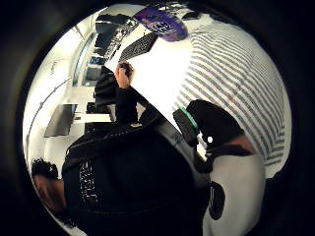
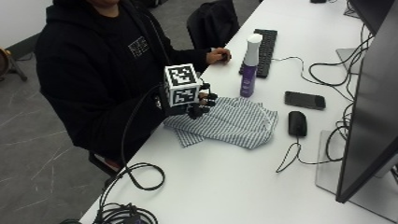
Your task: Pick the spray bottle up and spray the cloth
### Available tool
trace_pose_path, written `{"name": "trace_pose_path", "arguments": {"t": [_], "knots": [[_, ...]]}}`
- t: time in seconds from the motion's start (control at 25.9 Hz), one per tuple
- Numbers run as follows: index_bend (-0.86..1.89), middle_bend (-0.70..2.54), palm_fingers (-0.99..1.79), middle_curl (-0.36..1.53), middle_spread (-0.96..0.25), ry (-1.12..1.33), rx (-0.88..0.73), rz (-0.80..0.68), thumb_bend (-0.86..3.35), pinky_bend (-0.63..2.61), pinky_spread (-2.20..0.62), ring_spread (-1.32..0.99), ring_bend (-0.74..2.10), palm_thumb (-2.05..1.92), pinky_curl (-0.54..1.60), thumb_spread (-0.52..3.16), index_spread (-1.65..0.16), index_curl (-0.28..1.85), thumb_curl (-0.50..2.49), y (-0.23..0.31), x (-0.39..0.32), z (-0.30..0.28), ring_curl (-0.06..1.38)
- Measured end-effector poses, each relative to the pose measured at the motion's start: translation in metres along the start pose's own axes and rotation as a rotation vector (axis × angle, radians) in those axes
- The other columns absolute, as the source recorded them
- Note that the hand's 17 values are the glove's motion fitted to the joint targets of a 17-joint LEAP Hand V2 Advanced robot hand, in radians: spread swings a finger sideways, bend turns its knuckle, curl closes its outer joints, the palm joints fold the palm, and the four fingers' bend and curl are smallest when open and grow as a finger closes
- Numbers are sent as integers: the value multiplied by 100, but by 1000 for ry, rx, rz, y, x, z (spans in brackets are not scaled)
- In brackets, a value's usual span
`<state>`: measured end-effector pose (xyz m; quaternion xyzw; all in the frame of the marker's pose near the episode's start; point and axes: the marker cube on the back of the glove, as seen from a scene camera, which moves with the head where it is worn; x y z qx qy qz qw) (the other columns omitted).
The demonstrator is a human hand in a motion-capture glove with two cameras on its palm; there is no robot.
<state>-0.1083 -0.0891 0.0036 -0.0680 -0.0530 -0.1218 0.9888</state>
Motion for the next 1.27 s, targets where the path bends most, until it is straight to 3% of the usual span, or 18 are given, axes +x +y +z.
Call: {"name": "trace_pose_path", "arguments": {"t": [1.27], "knots": [[14,19,12,32,1,-10,10,-11,-1,34,20,5,43,63,35,121,-46,22,30,3,-3,-1,30]]}}
